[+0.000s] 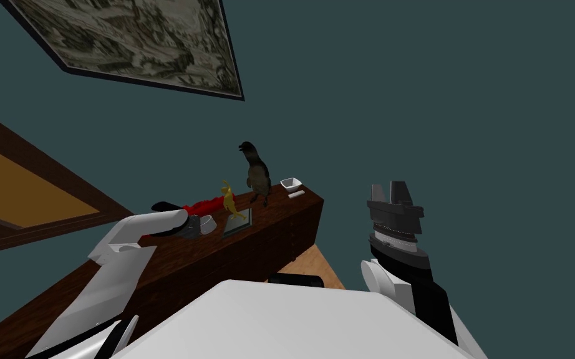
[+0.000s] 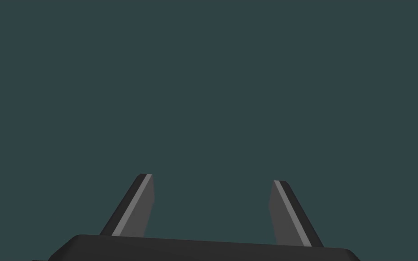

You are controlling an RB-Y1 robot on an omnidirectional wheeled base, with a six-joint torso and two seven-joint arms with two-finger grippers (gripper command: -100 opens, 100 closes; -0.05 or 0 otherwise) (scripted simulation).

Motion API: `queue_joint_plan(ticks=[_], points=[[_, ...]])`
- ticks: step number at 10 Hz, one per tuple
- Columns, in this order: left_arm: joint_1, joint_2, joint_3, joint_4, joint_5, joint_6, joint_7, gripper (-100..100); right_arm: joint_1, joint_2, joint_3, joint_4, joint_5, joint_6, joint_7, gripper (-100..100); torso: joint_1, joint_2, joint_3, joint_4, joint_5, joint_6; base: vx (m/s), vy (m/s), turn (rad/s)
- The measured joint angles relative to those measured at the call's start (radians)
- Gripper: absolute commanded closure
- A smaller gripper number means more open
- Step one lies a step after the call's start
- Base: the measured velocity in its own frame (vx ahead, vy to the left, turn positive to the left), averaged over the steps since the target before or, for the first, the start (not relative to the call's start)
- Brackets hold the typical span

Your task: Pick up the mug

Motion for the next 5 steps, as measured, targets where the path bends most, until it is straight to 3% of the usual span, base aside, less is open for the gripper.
queue_joint_plan(ticks=[2, 3, 5], points=[[-0.004, -0.007, -0.009, 0.036, -0.009, -0.035, -0.01, -100, 0.0, 0.0, 0.0, 0.0, 0.0, 0.0, 0.0, 0, 0.0, 0.0, 0.0, 0.0, 0.0, 0.0, 0.01, 0.014, -0.005], [-0.004, -0.007, -0.01, 0.038, -0.009, -0.039, -0.011, 100, 0.0, 0.0, 0.0, 0.0, 0.0, 0.0, 0.0, 0, -0.001, 0.0, 0.0, 0.0, 0.0, 0.0, 0.0, 0.0, 0.0], [-0.004, -0.008, -0.009, 0.038, -0.009, -0.037, -0.01, 100, 0.0, 0.0, 0.0, 0.0, 0.0, 0.0, 0.0, 0, -0.001, 0.001, 0.0, 0.0, -0.001, 0.001, 0.0, 0.0, 0.0]])
